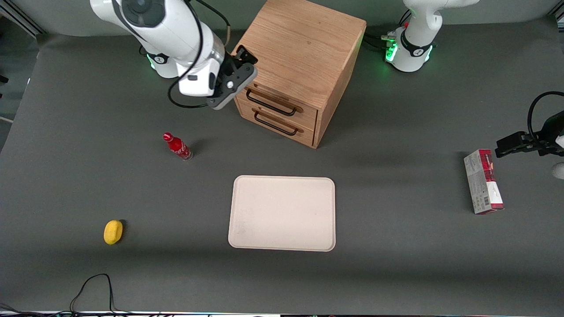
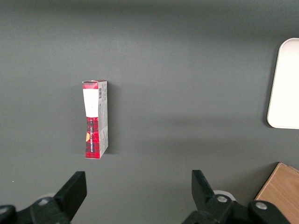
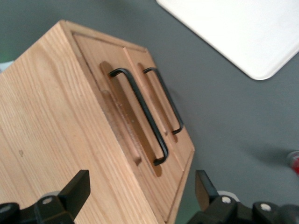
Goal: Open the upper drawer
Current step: 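Move the right gripper to the upper drawer's black handle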
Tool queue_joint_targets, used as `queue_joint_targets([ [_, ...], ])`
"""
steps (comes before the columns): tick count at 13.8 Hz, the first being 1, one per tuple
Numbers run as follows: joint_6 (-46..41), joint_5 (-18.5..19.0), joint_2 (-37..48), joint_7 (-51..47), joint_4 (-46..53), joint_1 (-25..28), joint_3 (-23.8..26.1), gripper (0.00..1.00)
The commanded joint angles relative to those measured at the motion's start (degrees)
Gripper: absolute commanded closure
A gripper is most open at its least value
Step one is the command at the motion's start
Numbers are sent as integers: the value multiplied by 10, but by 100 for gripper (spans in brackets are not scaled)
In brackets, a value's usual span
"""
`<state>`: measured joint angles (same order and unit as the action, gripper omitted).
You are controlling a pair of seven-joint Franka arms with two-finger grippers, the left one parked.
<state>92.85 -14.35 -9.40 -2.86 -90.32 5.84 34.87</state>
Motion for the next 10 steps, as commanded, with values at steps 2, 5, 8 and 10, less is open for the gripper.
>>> queue_joint_targets([
  [2,37,-6,-46,64,-17,0,23,0],
  [5,90,-3,-46,103,-67,0,23,0],
  [8,123,18,-48,123,-92,0,23,0],
  [10,152,19,-48,129,-111,0,24,0],
])
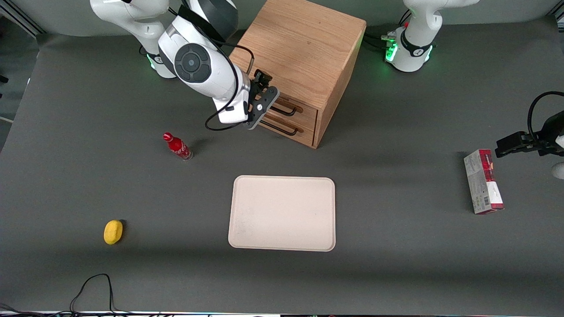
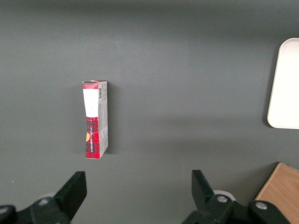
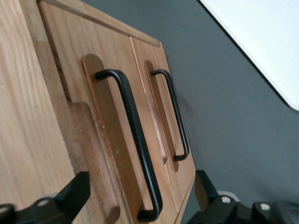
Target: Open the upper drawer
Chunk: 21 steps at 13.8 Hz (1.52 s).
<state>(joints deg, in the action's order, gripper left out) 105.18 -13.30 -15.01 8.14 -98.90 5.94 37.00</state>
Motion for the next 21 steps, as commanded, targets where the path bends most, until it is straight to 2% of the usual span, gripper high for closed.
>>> queue_joint_targets([
  [1,41,9,8,30,-32,-1,2,0],
  [5,54,24,2,37,-37,-1,2,0],
  [10,121,39,-10,37,-71,0,3,0],
  [12,122,41,-13,38,-70,0,2,0],
  [16,119,68,-28,66,-47,-7,-5,0],
  [21,115,68,-61,110,14,-9,-73,0],
])
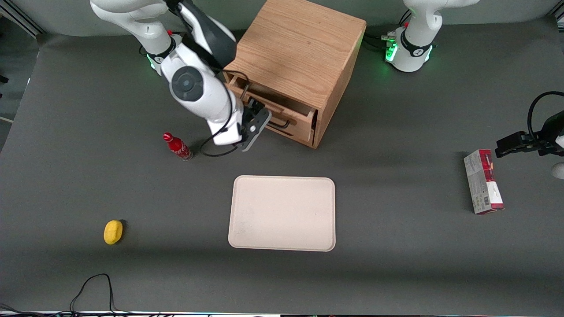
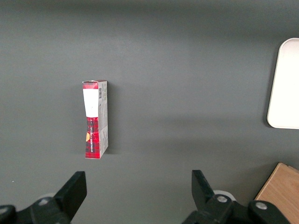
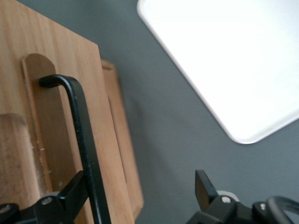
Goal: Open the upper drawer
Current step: 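Pull the handle outward with the right gripper to slide the drawer open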
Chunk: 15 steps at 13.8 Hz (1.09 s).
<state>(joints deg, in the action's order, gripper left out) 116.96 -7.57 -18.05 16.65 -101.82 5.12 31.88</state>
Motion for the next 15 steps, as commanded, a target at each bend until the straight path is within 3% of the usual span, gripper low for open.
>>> queue_joint_targets([
  [1,-3,11,-31,30,51,-1,-35,0],
  [7,-11,5,-69,65,128,-2,-124,0],
  [12,-77,4,-65,54,178,-2,-136,0],
  [15,-133,18,-53,50,238,-2,-229,0],
])
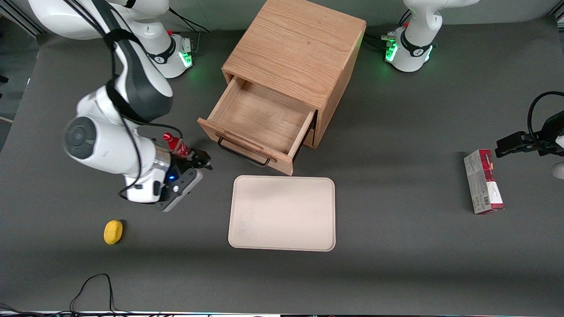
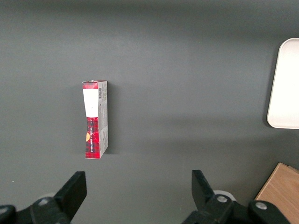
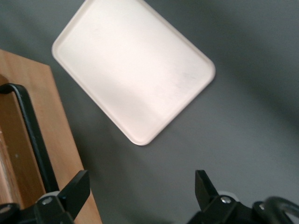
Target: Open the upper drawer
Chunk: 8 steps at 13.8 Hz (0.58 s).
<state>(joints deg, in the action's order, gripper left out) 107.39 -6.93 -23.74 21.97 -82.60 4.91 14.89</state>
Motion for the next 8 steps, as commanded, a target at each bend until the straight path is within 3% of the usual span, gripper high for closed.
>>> queue_joint_targets([
  [1,-41,40,10,11,57,0,-93,0],
  [3,-73,38,40,-8,54,-1,-127,0],
  [5,-122,24,67,-103,45,-1,-161,0],
  [8,-127,21,166,-252,-60,2,-194,0],
])
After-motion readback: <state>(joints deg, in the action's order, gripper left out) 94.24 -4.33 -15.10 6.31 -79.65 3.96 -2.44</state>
